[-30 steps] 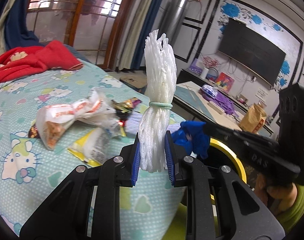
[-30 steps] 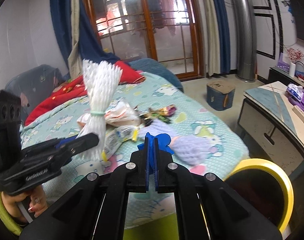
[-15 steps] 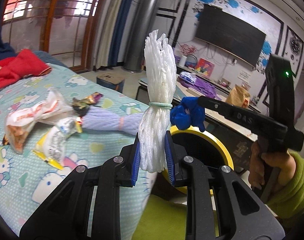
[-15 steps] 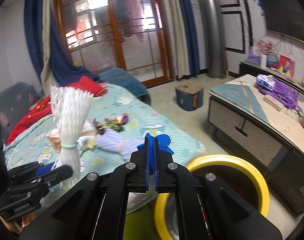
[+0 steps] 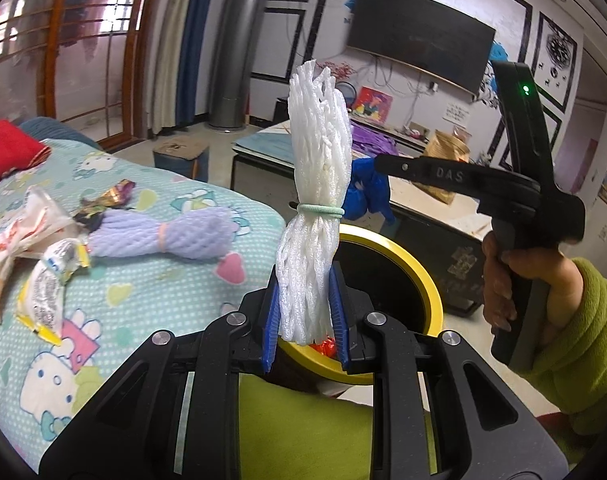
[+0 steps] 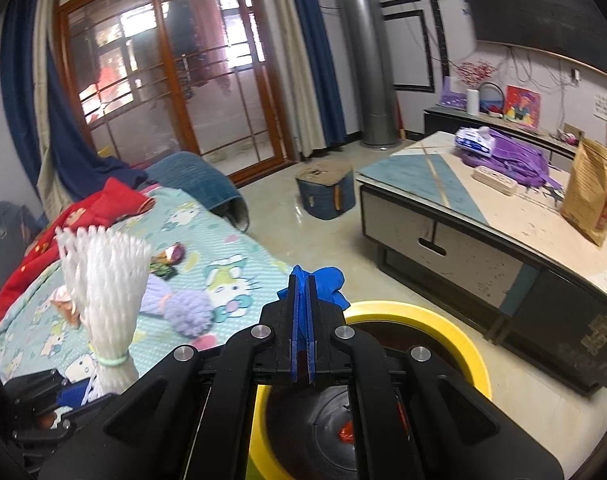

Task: Collect trash
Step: 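Carry the white foam net and blue glove over the bin with both tools, then open both tools to drop the foam net and glove into the bin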

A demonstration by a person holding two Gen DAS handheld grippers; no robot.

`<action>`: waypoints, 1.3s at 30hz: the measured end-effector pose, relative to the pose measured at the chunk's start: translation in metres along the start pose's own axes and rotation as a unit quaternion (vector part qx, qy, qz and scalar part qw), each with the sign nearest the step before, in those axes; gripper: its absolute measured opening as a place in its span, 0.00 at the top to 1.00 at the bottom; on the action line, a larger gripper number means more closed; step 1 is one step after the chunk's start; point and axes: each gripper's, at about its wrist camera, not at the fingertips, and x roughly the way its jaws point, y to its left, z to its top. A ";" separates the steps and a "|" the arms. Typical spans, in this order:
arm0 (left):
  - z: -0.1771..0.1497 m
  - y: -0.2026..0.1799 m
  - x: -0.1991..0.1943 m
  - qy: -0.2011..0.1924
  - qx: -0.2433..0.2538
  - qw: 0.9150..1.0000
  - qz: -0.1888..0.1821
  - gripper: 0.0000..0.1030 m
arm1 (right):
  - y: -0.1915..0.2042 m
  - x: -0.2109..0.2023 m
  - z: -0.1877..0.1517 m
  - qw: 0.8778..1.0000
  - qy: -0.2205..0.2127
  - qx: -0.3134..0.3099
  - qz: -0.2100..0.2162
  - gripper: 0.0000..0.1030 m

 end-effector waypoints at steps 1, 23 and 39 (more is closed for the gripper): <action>0.000 -0.002 0.002 0.001 0.004 1.000 -0.001 0.84 | -0.004 0.000 0.000 1.000 -0.001 0.005 -0.004 0.97; -0.006 -0.046 0.067 0.070 0.058 0.995 -0.041 0.84 | -0.061 0.004 0.000 0.996 0.017 0.075 -0.035 0.97; -0.010 -0.050 0.104 0.105 0.050 0.992 -0.053 0.84 | -0.077 0.021 -0.009 0.993 0.042 0.104 -0.041 0.96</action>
